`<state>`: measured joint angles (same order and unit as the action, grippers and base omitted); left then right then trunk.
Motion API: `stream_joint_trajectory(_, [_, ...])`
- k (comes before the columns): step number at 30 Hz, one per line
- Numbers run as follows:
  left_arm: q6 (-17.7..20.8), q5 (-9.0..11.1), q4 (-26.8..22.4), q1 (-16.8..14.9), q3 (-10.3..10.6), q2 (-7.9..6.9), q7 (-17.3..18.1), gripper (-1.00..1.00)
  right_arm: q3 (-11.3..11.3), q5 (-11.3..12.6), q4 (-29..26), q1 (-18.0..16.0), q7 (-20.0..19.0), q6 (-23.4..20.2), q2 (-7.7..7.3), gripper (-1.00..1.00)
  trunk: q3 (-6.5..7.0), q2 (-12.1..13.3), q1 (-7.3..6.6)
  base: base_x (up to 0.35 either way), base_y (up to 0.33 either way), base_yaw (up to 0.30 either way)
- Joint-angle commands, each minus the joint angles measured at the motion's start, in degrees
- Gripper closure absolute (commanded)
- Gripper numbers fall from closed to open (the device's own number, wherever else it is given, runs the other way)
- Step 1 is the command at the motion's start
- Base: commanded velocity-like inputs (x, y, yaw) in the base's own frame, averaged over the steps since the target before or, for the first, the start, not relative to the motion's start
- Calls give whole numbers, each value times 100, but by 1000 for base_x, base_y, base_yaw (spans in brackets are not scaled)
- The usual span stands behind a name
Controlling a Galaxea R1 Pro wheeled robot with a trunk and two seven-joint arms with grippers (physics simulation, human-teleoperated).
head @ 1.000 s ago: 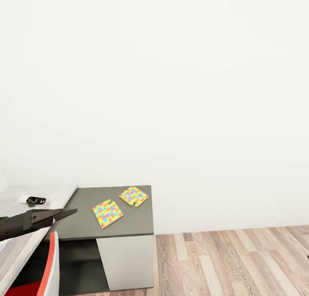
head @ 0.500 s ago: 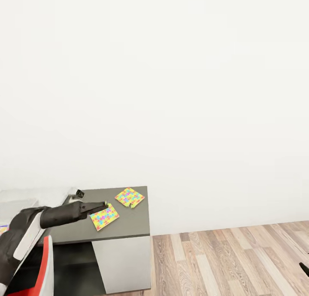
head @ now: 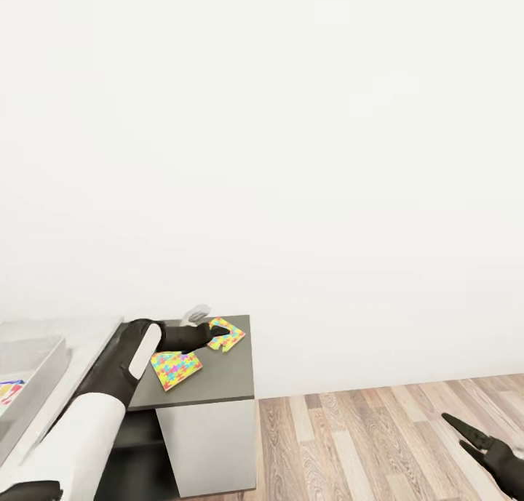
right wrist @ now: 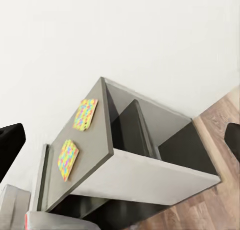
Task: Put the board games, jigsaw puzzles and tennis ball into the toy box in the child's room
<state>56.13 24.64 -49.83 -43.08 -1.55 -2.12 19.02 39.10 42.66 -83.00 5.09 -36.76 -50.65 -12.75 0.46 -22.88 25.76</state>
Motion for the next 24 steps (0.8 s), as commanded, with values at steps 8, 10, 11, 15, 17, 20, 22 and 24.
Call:
stream_joint_trajectory(8, [-333,-29,106,-138,-27,269,-2231,-100,-578,54,-155,1,710,516,14,-100,-1,-4,2,0,0,0])
stream_joint_trajectory(10, [-349,-31,98,-143,-25,280,-2366,-100,-637,48,-143,1,742,600,12,-100,-1,-4,2,0,0,0])
stream_joint_trajectory(11, [-352,-37,96,-144,-22,284,-2395,-100,-664,49,-136,1,751,623,11,-100,-1,-4,2,0,0,0])
stream_joint_trajectory(15, [-362,-65,90,-147,7,305,-2480,-100,-856,14,-120,-1,820,719,10,-100,-1,-4,2,0,0,0])
stream_joint_trajectory(17, [-364,-73,89,-146,18,311,-2498,-100,-941,1,-123,-5,981,734,9,-100,-1,-4,2,0,0,0])
stream_joint_trajectory(20, [-365,-83,85,-147,30,312,-2551,-100,-1021,4,-133,-12,1517,743,12,-100,-1,-4,2,0,0,0])
stream_joint_trajectory(22, [-367,-86,83,-147,37,311,-2616,-100,-1070,11,-138,-19,1926,749,16,-100,-1,-4,2,0,0,0])
stream_joint_trajectory(24, [-371,-89,83,-148,52,308,-2791,-100,-1354,12,-164,-112,2919,760,98,-100,-1,-4,2,0,0,0])
